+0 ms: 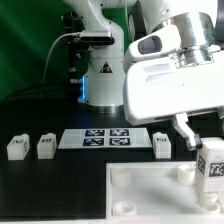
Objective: Assemble one leg
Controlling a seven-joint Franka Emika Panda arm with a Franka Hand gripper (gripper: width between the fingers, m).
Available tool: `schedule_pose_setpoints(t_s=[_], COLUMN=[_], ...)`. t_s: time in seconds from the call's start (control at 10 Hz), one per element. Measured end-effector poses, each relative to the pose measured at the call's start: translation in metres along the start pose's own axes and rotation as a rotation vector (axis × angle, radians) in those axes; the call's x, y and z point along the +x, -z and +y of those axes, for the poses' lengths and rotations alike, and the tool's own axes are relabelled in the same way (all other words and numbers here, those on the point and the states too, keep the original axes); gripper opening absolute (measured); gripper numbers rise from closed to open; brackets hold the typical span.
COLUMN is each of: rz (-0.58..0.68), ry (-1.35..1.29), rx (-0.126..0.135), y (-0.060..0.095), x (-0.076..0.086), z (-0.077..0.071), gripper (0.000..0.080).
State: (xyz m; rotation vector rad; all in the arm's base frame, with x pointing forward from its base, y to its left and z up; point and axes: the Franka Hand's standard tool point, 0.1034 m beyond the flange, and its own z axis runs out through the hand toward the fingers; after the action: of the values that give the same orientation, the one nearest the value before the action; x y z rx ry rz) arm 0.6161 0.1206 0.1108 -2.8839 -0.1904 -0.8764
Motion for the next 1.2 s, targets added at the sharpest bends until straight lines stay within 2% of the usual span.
schedule_pose_setpoints(t_s=[0.2, 0.4, 0.7, 1.0, 1.1, 1.2], rz=[0.015, 0.014, 0.057, 0.024, 0.021, 0.020], ry=[-0.002, -0.006, -0.007, -0.004, -0.004, -0.004], rx=[-0.002, -0.004, -0.009, -0.008, -0.008, -0.008], y=[-0.003, -0.013, -0.016, -0.016, -0.017, -0.017], x=[-0.001, -0.008, -0.007, -0.011, -0.011, -0.012], z=[0.001, 0.003, 0.005, 0.007, 0.007, 0.007], gripper=[0.0295, 0.0295, 0.0295, 0.0295, 0.0402, 0.0589])
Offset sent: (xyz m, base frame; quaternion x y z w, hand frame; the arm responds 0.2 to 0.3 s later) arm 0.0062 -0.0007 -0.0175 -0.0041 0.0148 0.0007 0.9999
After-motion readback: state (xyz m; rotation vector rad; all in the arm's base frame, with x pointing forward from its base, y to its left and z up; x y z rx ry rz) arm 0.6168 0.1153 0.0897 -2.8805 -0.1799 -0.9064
